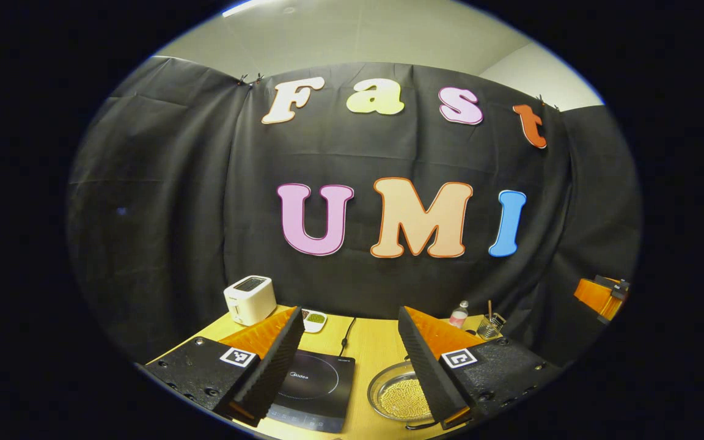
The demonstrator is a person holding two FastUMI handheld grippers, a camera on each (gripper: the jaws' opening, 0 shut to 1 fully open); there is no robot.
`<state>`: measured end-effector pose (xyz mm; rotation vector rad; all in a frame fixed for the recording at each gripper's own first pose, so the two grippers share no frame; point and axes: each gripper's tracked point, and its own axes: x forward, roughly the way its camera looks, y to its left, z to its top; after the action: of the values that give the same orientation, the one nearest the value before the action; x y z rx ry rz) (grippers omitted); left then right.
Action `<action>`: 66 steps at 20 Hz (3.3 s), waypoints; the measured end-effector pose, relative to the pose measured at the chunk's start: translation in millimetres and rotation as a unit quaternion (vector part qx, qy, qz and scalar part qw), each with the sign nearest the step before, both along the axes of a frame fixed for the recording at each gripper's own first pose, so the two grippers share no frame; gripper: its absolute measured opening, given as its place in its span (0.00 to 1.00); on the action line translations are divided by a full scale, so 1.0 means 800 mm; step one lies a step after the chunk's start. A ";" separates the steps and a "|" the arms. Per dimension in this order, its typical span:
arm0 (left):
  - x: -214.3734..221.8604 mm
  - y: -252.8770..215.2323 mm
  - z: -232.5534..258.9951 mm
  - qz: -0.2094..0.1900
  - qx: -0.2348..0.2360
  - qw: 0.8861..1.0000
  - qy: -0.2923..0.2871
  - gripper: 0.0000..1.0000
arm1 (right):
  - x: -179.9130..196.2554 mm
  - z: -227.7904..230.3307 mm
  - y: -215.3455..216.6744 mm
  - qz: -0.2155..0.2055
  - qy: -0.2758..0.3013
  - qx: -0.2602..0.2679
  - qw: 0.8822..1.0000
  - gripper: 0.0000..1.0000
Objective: First push the handle of the pot to place it horizontally, then grasp the pot with both hands and set it on the induction cooktop.
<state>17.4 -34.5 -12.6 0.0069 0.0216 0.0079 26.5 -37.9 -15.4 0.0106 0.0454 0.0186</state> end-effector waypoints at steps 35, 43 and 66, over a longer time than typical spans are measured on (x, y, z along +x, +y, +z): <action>0.013 0.106 -0.076 -0.104 0.038 0.993 0.045 0.94 | -0.074 -0.341 0.197 -0.024 0.274 0.043 0.960 0.03; 0.022 0.109 -0.090 -0.092 0.034 0.993 0.063 0.95 | -0.095 -0.437 0.211 0.005 0.399 0.052 0.916 0.03; 0.044 0.074 -0.108 -0.061 0.028 0.993 0.095 0.95 | -0.094 -0.529 0.143 -0.029 0.520 0.059 0.852 0.03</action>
<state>52.4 25.1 -99.1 0.0650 0.2121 -0.1138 -48.7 76.4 -438.6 0.1449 1.1378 -0.0473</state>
